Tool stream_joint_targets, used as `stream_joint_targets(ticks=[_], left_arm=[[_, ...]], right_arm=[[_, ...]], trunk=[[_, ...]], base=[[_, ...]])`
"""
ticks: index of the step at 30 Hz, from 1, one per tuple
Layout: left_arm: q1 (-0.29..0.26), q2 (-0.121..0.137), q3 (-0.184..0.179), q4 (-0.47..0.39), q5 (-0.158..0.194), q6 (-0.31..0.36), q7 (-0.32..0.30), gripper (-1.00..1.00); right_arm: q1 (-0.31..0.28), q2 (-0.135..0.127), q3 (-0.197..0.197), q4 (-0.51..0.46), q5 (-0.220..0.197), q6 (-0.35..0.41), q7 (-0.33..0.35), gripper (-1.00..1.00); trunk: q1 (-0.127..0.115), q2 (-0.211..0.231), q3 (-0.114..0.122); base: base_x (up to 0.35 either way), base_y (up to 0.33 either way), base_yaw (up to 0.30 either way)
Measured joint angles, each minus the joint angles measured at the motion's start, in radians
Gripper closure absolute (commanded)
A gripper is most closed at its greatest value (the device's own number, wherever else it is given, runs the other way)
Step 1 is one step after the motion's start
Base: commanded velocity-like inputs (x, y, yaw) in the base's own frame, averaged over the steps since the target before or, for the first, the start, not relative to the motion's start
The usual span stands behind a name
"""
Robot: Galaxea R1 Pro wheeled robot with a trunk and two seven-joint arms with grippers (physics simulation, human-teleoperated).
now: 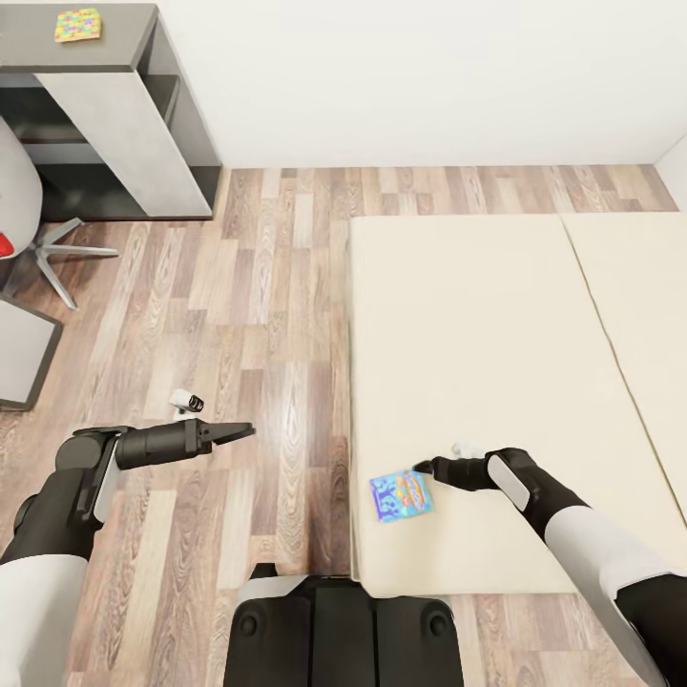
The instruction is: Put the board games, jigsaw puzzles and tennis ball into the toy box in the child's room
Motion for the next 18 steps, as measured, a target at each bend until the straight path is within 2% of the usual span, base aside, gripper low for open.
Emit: stream_joint_targets(ticks=[6, 18], left_arm=[[0.000, 0.000, 0.000, 0.000, 0.001, 0.000, 0.000, -1.00], [0.000, 0.000, 0.000, 0.000, 0.001, 0.000, 0.000, -1.00]], right_arm=[[0.000, 0.000, 0.000, 0.000, 0.000, 0.000, 0.000, -1.00], [0.000, 0.000, 0.000, 0.000, 0.000, 0.001, 0.000, -1.00]], trunk=[[0.000, 0.000, 0.000], [0.000, 0.000, 0.000]], base=[[0.000, 0.069, 0.000], [0.000, 0.008, 0.000]])
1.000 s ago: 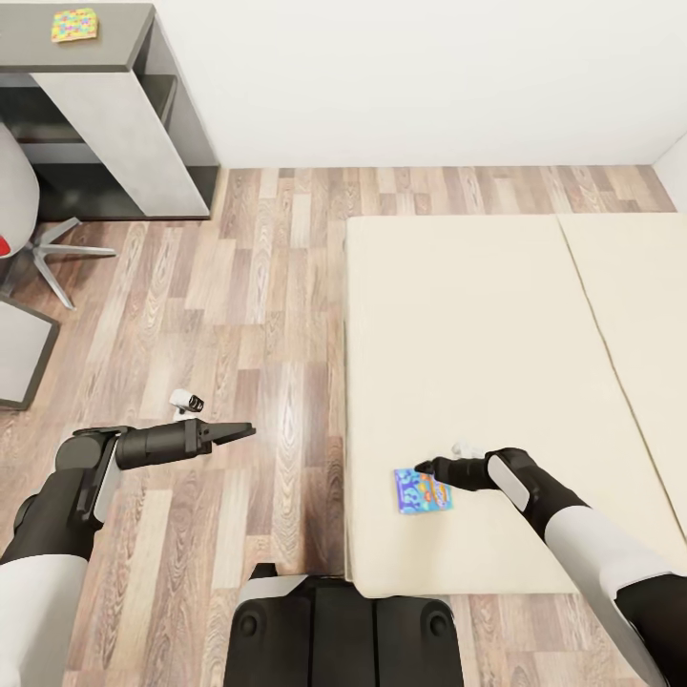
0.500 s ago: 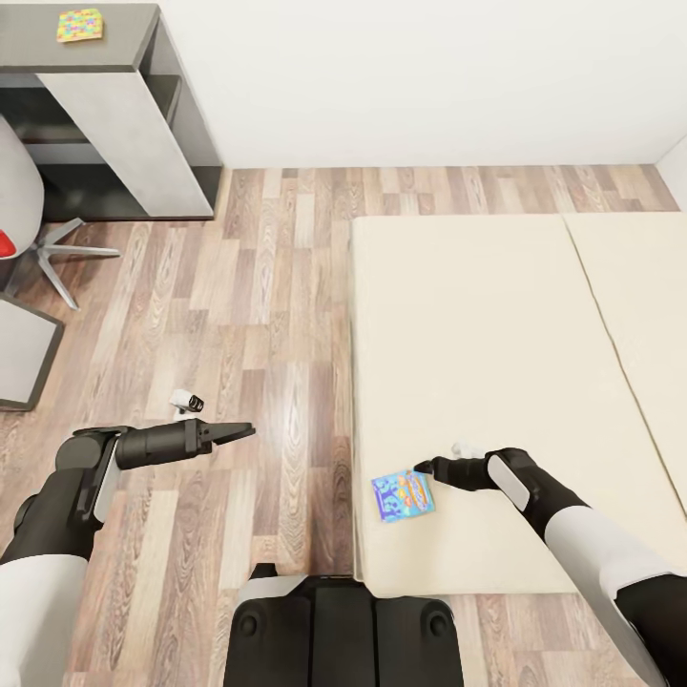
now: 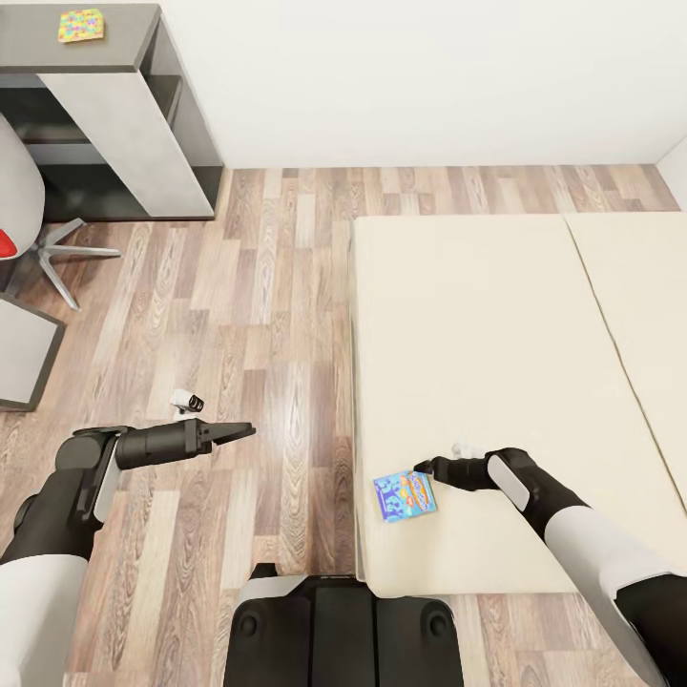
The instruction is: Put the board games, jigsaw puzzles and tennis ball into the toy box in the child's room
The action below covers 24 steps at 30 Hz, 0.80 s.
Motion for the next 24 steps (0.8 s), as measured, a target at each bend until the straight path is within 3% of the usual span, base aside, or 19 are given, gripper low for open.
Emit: stream_joint_targets(ticks=[24], left_arm=[[0.000, -0.001, 0.000, 0.000, -0.002, 0.000, 0.000, -1.00]], right_arm=[[0.000, 0.000, 0.000, 0.003, 0.000, 0.000, -0.001, -1.00]], trunk=[[0.000, 0.000, 0.000]], base=[[0.000, 0.024, 0.000]])
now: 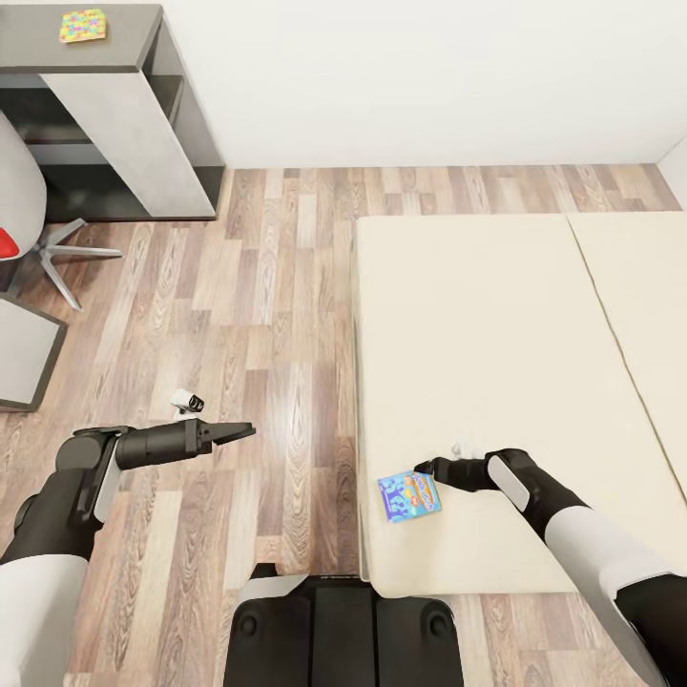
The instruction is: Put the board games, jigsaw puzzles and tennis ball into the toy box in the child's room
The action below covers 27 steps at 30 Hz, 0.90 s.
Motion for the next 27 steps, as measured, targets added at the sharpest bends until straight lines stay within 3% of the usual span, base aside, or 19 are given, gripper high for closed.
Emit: stream_joint_targets(ticks=[27], left_arm=[[0.000, 0.001, 0.000, 0.000, 0.000, 0.000, 0.000, -1.00]], right_arm=[[0.001, -0.001, -0.001, 0.002, 0.000, 0.000, 0.002, -1.00]], trunk=[[0.000, 0.000, 0.000]], base=[[0.000, 0.007, 0.000]])
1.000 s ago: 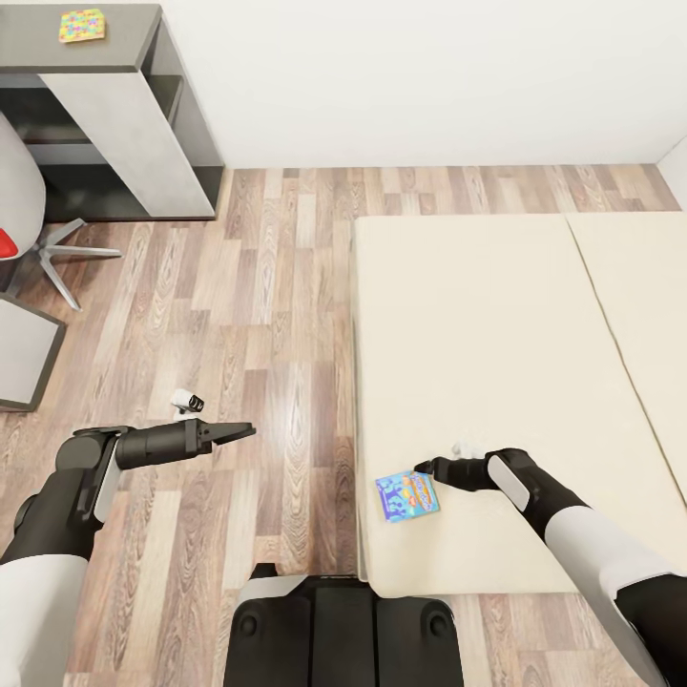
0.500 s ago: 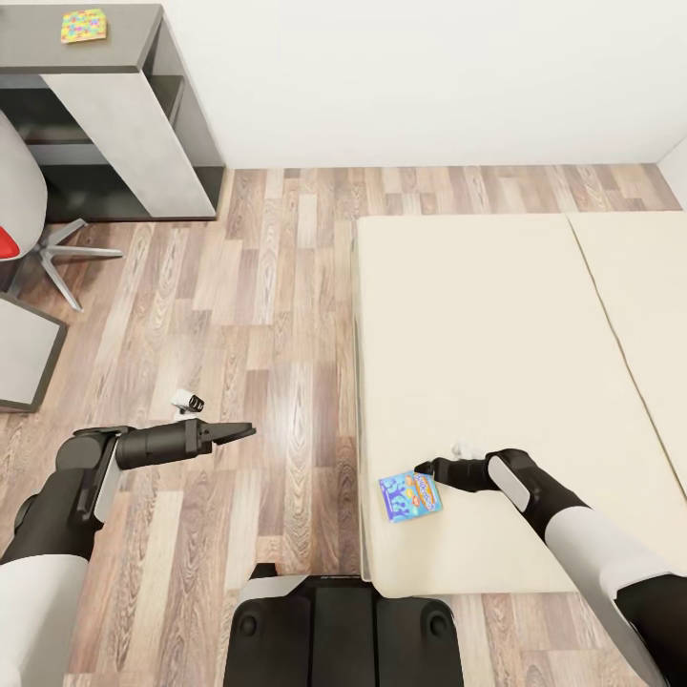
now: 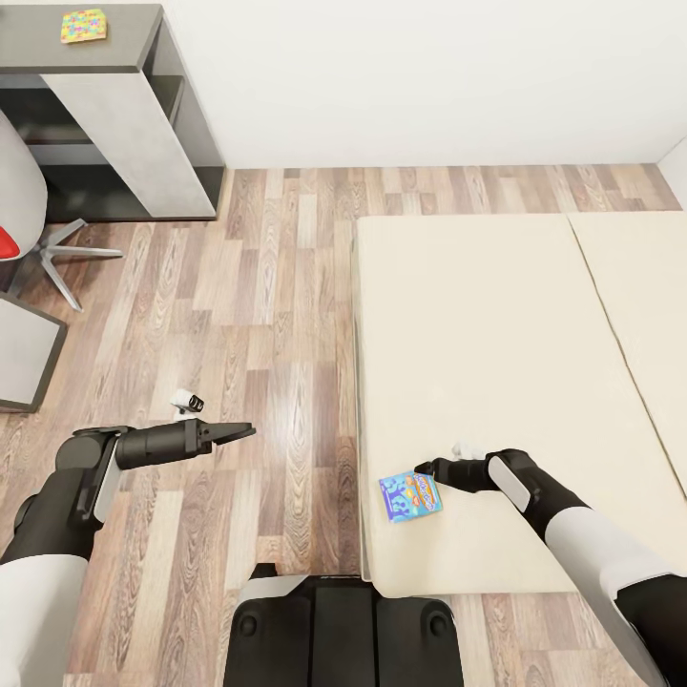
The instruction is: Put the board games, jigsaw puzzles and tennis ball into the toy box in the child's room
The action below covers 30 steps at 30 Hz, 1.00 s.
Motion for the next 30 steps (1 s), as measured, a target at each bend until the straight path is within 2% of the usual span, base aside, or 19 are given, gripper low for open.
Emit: stream_joint_targets(ticks=[30], left_arm=[[0.000, 0.000, 0.000, 0.000, 0.000, 0.000, 0.000, -1.00]], right_arm=[[0.001, 0.000, 0.000, 0.000, 0.000, -0.001, 0.001, -1.00]], trunk=[[0.000, 0.000, 0.000]], base=[[0.000, 0.000, 0.000]])
